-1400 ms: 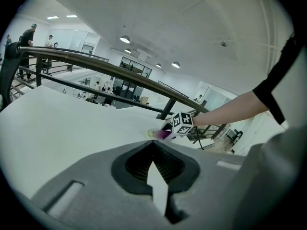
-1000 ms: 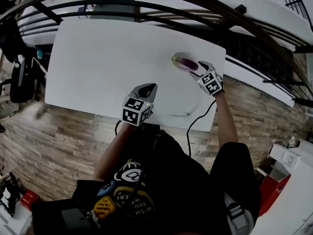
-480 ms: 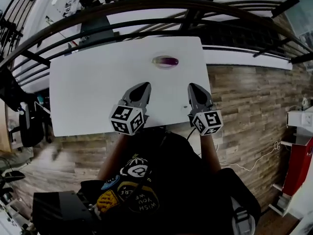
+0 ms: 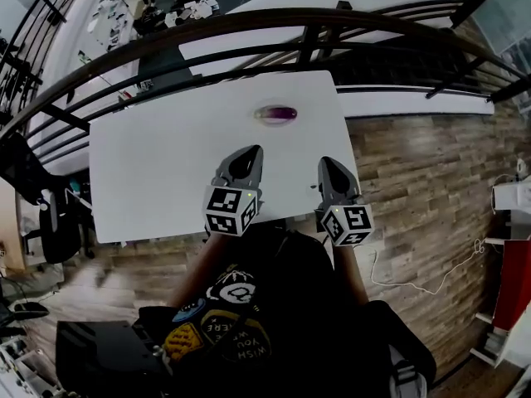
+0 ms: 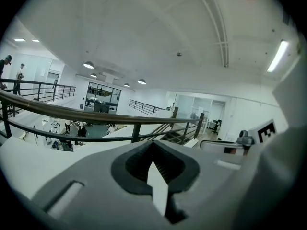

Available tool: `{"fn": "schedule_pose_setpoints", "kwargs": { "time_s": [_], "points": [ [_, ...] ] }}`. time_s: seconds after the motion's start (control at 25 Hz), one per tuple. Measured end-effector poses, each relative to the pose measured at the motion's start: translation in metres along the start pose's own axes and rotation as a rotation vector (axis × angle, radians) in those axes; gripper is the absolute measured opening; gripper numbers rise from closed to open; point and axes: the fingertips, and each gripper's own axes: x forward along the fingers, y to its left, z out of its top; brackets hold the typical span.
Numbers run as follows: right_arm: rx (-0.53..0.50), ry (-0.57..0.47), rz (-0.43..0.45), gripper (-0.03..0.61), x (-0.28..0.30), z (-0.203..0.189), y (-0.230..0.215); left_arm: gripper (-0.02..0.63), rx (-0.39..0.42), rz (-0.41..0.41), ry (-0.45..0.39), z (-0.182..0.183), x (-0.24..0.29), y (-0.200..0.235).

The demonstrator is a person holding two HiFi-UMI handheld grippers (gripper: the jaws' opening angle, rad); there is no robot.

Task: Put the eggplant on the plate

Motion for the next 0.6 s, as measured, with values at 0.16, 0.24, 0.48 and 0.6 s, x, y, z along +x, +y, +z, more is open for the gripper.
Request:
{"fn": "schedule_pose_setpoints", "kwargs": {
  "time_s": [0.16,0.24,0.48,0.6],
  "points": [
    [-0.019,-0.015,0.001,0.002,0.002,0.009,-0.007,-0.001,0.017,0.014,-0.028,0.008,-0.005,0.001],
    [-0.019,-0.017,0.007,0.002,0.003,0.013,-0.009,-0.002,0.015,0.030,-0.044,0.013,-0.007,0.004],
    [-0.046,0.005,0.022,0.002,0.005,0.009,-0.006,-0.002,-0.020,0.055,-0.040,0.008,-0.009,0.011],
    [-0.061,0.023,0.049,0.002,0.007,0.004,0.001,-0.002,-0.029,0.053,-0.029,0.004,-0.008,0.012]
  ]
}}
